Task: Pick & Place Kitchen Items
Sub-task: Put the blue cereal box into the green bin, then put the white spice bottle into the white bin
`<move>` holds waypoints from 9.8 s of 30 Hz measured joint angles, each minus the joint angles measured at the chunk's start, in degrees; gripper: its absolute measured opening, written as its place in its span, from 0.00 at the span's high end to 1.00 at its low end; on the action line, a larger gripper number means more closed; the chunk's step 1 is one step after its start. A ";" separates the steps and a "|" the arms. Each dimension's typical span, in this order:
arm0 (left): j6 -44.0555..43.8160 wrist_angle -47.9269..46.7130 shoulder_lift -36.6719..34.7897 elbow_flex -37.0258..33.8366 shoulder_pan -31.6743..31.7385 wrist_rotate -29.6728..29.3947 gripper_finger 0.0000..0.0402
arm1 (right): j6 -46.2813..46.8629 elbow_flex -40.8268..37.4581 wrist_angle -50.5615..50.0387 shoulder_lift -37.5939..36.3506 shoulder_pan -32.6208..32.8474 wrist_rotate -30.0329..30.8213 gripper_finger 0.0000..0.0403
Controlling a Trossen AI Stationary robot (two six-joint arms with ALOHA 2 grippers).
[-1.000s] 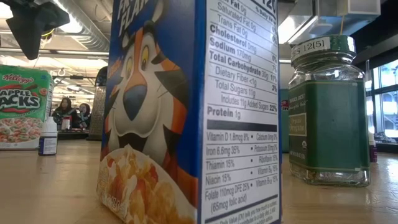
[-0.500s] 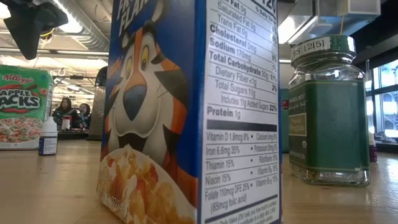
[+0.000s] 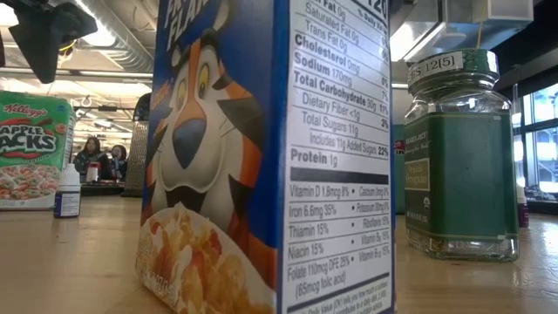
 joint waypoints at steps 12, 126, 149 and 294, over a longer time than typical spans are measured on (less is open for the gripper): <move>-0.48 0.05 0.00 0.00 0.00 -0.20 0.47 | 2.48 0.06 -0.72 1.95 0.16 -0.67 0.25; -2.99 4.11 -0.02 -0.02 0.11 1.09 0.47 | 3.15 2.67 -66.48 -38.40 -0.95 20.89 0.64; -4.55 10.51 -0.02 -0.02 1.34 3.07 0.47 | -14.73 -34.19 -48.88 -66.28 -19.46 17.33 0.64; 21.48 29.88 0.04 -0.02 1.11 -15.19 0.32 | -31.38 -27.09 14.81 -31.44 -0.43 -4.06 0.33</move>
